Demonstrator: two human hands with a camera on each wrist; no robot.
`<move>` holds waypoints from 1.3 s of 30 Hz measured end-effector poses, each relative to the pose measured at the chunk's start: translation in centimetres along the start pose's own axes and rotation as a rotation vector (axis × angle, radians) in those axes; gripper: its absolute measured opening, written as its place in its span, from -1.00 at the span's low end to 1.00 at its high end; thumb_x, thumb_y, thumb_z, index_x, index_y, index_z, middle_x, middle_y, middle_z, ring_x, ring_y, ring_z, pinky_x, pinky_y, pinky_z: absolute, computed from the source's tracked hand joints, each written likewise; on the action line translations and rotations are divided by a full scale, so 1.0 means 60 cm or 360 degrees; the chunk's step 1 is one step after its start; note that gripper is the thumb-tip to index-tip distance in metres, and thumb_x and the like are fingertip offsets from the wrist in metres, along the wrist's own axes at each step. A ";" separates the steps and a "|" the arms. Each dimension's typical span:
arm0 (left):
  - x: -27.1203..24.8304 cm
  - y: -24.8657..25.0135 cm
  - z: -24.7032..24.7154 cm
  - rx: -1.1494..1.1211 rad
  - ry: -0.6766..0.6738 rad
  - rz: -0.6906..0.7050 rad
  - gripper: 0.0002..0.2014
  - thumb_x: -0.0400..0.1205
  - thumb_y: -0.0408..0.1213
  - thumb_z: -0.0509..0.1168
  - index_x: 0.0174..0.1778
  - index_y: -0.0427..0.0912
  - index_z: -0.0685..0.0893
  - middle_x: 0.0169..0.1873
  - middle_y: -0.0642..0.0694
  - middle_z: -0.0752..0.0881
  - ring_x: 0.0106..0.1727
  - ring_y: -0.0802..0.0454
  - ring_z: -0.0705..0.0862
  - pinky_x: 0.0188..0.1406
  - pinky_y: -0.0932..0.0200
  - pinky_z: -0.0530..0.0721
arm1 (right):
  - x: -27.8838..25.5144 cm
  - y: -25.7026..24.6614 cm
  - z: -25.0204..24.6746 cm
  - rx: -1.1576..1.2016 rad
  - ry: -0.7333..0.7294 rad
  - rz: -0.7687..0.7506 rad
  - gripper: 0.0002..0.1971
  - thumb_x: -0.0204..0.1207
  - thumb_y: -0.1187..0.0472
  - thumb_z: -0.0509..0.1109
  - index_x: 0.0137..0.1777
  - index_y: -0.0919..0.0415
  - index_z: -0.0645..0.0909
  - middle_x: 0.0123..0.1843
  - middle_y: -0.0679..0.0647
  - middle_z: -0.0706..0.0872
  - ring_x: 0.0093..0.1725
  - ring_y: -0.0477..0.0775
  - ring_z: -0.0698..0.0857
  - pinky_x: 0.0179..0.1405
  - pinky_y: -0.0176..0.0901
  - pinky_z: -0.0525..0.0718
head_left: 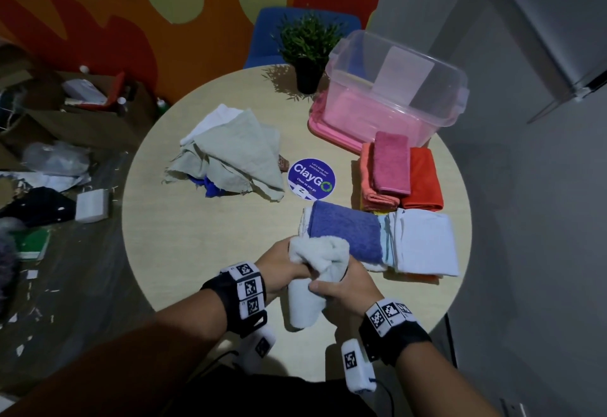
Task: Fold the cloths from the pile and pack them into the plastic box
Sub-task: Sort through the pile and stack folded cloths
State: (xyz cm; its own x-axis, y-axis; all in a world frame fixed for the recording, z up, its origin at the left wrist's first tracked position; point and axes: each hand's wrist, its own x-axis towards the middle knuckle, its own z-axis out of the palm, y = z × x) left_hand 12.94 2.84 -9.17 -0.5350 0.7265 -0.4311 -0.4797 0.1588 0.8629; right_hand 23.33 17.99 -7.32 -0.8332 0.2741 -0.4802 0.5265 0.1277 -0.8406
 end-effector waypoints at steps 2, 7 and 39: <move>0.003 0.028 0.012 -0.0110 0.0110 0.0112 -0.62 0.41 -0.67 0.43 0.15 -0.37 0.74 0.09 -0.34 0.80 0.20 -0.31 0.75 0.32 -0.27 0.66 | -0.006 -0.024 -0.017 -0.0093 0.0001 -0.0111 -0.61 0.36 0.27 0.66 0.13 0.02 0.64 0.01 -0.17 0.79 -0.05 -0.32 0.75 -0.04 -0.32 0.63; 0.038 0.092 0.017 -0.0241 0.0302 -0.0221 -0.42 0.63 0.30 0.22 0.38 -0.06 0.59 0.11 -0.20 0.78 0.12 -0.20 0.78 0.26 -0.24 0.67 | 0.008 -0.084 -0.069 -0.0739 0.0594 -0.0636 -0.63 0.39 0.37 0.51 0.18 0.06 0.67 0.04 -0.06 0.70 -0.02 -0.12 0.65 -0.01 -0.30 0.58; 0.176 0.187 -0.219 0.2017 0.1584 -0.0214 0.16 0.44 -0.47 0.44 0.65 0.37 -0.23 0.73 -0.10 -0.07 0.69 -0.30 0.05 0.52 -0.35 0.22 | 0.141 -0.009 -0.045 -0.1711 0.0294 -0.0040 -0.50 0.63 -0.23 0.19 0.53 -0.30 0.16 0.50 0.03 0.25 0.49 0.25 0.30 0.46 0.30 0.35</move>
State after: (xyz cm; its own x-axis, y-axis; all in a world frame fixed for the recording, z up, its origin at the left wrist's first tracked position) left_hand -7.21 3.51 -7.53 -0.9964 0.0439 -0.0731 0.0250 0.9702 0.2409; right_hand 16.50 22.83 -10.26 -0.8549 0.3873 -0.3453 0.4570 0.8771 -0.1479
